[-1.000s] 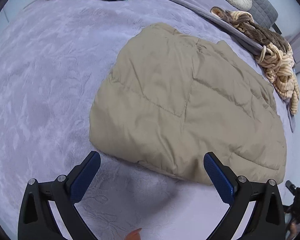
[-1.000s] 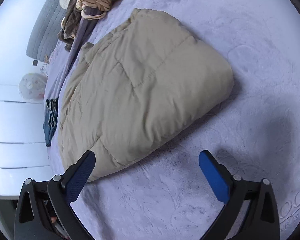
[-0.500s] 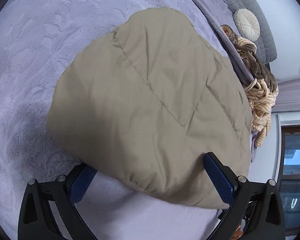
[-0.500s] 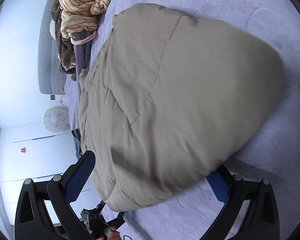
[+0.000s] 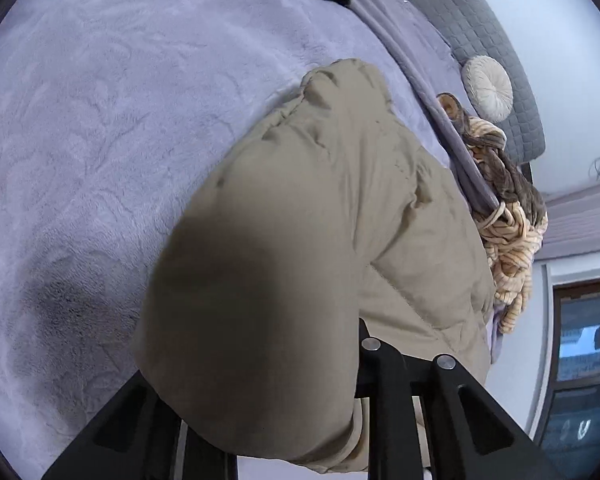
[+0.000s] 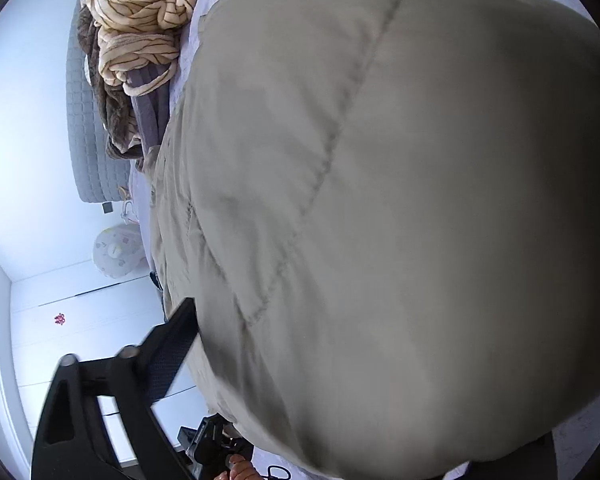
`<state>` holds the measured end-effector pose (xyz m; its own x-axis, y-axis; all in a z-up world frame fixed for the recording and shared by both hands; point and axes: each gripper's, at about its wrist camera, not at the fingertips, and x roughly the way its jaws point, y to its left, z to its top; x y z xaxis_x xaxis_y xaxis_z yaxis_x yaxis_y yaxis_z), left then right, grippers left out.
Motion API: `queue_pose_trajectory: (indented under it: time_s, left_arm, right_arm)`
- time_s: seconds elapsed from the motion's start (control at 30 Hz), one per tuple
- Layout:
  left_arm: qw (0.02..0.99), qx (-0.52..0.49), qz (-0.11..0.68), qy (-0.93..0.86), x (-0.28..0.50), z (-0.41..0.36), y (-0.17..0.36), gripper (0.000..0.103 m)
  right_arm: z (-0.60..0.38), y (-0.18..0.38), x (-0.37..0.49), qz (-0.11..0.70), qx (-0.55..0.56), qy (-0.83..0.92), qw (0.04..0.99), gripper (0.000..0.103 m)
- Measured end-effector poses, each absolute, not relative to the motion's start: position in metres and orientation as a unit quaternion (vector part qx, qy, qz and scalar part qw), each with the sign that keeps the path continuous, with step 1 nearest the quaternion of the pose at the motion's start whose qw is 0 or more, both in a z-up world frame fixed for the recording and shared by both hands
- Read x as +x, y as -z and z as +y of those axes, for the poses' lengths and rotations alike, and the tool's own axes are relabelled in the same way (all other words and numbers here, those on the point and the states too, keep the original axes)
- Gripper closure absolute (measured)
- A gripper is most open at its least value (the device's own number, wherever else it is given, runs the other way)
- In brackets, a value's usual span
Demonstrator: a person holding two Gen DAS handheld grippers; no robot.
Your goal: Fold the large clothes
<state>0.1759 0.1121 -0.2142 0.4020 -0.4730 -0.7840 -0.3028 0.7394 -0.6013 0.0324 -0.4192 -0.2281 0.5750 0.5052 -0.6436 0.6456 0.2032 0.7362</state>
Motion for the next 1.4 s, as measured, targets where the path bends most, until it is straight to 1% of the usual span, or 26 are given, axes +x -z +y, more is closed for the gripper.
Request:
queue_pose_trajectory:
  time_s: [0.03, 0.07, 0.1, 0.13, 0.23, 0.4, 0.57, 0.73, 0.9, 0.97, 1.03, 1.07, 1.1, 1.23, 1.4]
  left_arm:
    - [0.77, -0.332, 0.541, 0.065, 0.175, 0.109, 0.206, 0.084]
    - [0.781, -0.308, 0.538, 0.072, 0.174, 0.105, 0.198, 0.085]
    - [0.792, -0.283, 0.535, 0.08, 0.171, 0.101, 0.188, 0.086]
    - [0.803, -0.262, 0.529, 0.088, 0.168, 0.098, 0.179, 0.086]
    - [0.818, -0.228, 0.516, 0.111, 0.157, 0.097, 0.157, 0.088]
    - [0.817, -0.206, 0.518, 0.145, 0.128, 0.111, 0.135, 0.088]
    - [0.809, -0.175, 0.536, 0.169, 0.071, 0.132, 0.125, 0.088]
    - [0.791, -0.174, 0.564, 0.163, 0.001, 0.155, 0.131, 0.088]
    - [0.773, -0.177, 0.596, 0.126, -0.059, 0.168, 0.153, 0.087]
    - [0.769, -0.17, 0.608, 0.101, -0.072, 0.17, 0.164, 0.082]
    - [0.77, -0.164, 0.613, 0.066, -0.083, 0.174, 0.168, 0.064]
    - [0.771, -0.165, 0.613, 0.056, -0.087, 0.178, 0.168, 0.061]
    - [0.772, -0.165, 0.612, 0.048, -0.091, 0.181, 0.167, 0.06]
    - [0.779, -0.144, 0.61, 0.024, -0.105, 0.191, 0.153, 0.06]
    - [0.801, -0.126, 0.584, -0.038, -0.125, 0.218, 0.121, 0.059]
  right_arm:
    - [-0.419, 0.229, 0.03, 0.457, 0.634, 0.052, 0.622, 0.055]
    - [-0.419, 0.228, 0.027, 0.454, 0.638, 0.051, 0.621, 0.06]
    - [-0.42, 0.224, 0.023, 0.453, 0.634, 0.051, 0.624, 0.069]
    - [-0.419, 0.218, 0.022, 0.453, 0.626, 0.049, 0.633, 0.073]
    - [-0.414, 0.2, 0.015, 0.454, 0.609, 0.043, 0.649, 0.076]
    - [-0.4, 0.173, -0.015, 0.462, 0.577, 0.041, 0.672, 0.076]
    - [-0.383, 0.161, -0.068, 0.473, 0.57, 0.051, 0.67, 0.076]
    - [-0.371, 0.157, -0.124, 0.492, 0.573, 0.058, 0.653, 0.076]
    - [-0.368, 0.164, -0.174, 0.512, 0.583, 0.056, 0.628, 0.076]
    - [-0.37, 0.168, -0.185, 0.517, 0.585, 0.054, 0.623, 0.076]
    - [-0.37, 0.17, -0.185, 0.521, 0.584, 0.049, 0.621, 0.073]
    - [-0.37, 0.168, -0.184, 0.525, 0.578, 0.046, 0.623, 0.071]
    - [-0.37, 0.165, -0.181, 0.531, 0.569, 0.045, 0.626, 0.067]
    - [-0.371, 0.153, -0.173, 0.57, 0.521, 0.042, 0.634, 0.057]
    - [-0.374, 0.124, -0.173, 0.611, 0.449, 0.008, 0.652, 0.057]
